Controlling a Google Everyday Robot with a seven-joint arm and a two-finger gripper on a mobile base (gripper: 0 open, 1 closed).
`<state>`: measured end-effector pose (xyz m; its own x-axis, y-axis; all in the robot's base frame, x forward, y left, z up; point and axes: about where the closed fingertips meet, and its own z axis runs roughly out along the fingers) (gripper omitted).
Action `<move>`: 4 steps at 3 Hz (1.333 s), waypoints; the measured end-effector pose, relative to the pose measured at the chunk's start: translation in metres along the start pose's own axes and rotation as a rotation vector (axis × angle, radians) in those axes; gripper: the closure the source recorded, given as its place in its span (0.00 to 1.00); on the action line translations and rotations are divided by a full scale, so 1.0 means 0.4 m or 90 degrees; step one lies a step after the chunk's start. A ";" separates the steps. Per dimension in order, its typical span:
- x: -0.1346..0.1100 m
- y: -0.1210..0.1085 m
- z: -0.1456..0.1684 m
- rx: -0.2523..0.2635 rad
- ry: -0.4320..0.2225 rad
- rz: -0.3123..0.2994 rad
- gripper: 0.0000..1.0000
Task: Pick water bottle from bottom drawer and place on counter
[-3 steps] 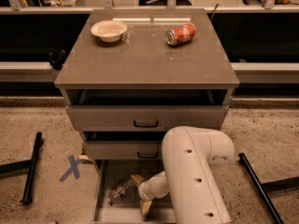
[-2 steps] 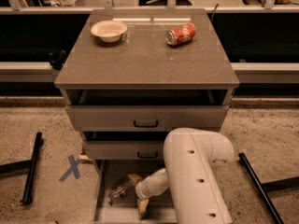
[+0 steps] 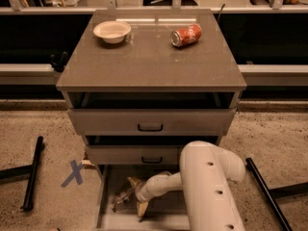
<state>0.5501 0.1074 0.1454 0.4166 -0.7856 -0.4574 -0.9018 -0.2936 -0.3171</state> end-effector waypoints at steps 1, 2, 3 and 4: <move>0.019 -0.011 0.024 -0.001 -0.011 0.028 0.17; 0.036 -0.021 0.038 -0.002 -0.017 0.047 0.42; 0.042 -0.023 0.053 -0.008 -0.018 0.053 0.63; 0.019 -0.026 0.050 -0.011 -0.026 0.043 0.94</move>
Offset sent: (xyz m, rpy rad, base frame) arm 0.0304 -0.0063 -0.0228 0.0434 0.0674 -0.0766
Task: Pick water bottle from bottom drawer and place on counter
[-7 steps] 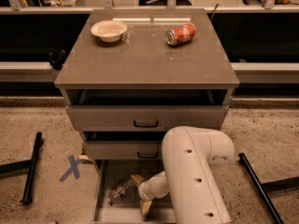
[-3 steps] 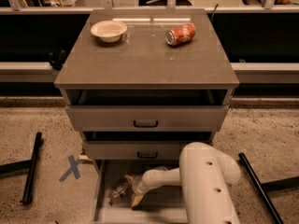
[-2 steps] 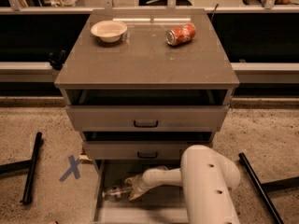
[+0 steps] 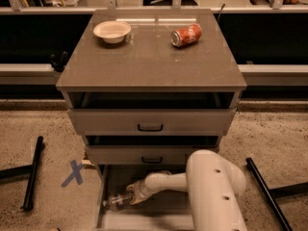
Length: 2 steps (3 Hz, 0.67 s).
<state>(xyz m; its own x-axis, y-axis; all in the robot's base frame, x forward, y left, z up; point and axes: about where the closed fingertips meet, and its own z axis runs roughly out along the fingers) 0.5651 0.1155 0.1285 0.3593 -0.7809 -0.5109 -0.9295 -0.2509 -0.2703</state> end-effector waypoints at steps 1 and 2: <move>-0.048 0.005 -0.064 0.018 -0.039 -0.025 1.00; -0.060 0.013 -0.229 0.073 -0.056 -0.054 1.00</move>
Offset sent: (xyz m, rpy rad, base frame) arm -0.0366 -0.0620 0.1322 0.1588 -0.1780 0.0459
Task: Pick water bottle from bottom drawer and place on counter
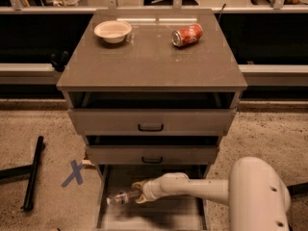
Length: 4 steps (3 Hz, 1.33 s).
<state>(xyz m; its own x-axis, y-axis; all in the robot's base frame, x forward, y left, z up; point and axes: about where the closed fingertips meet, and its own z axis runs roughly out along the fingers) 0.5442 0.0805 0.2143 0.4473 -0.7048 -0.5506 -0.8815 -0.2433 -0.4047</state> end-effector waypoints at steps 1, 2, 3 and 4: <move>-0.009 0.004 -0.105 0.030 -0.005 -0.011 1.00; 0.000 0.010 -0.118 0.034 -0.003 -0.007 1.00; -0.009 0.012 -0.140 0.036 -0.015 -0.007 1.00; -0.058 0.016 -0.235 0.030 -0.036 -0.018 1.00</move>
Offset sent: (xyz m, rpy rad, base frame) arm -0.0084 -0.0231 0.0289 0.0223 -0.0390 -0.0088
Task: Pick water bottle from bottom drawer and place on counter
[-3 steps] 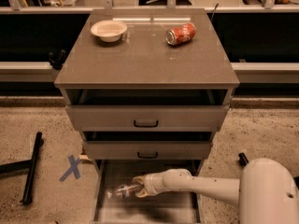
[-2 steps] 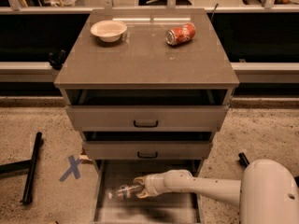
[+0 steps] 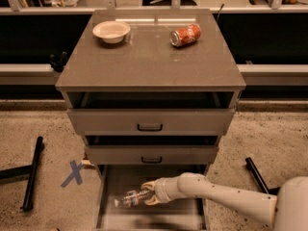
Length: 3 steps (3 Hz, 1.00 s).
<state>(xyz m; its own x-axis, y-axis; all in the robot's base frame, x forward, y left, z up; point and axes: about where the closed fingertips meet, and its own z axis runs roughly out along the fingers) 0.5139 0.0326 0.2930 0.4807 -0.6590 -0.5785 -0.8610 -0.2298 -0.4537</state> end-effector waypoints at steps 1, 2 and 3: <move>-0.054 -0.007 -0.116 -0.008 0.002 -0.017 1.00; -0.098 -0.054 -0.241 0.000 0.018 -0.033 1.00; -0.153 -0.124 -0.380 0.025 0.057 -0.068 1.00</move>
Offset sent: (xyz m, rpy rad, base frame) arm -0.0104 -0.0687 0.1698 -0.0658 -0.1012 0.0135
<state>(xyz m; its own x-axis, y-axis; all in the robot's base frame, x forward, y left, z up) 0.5019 -0.0246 0.4538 0.5513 -0.6939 -0.4632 -0.7976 -0.2753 -0.5367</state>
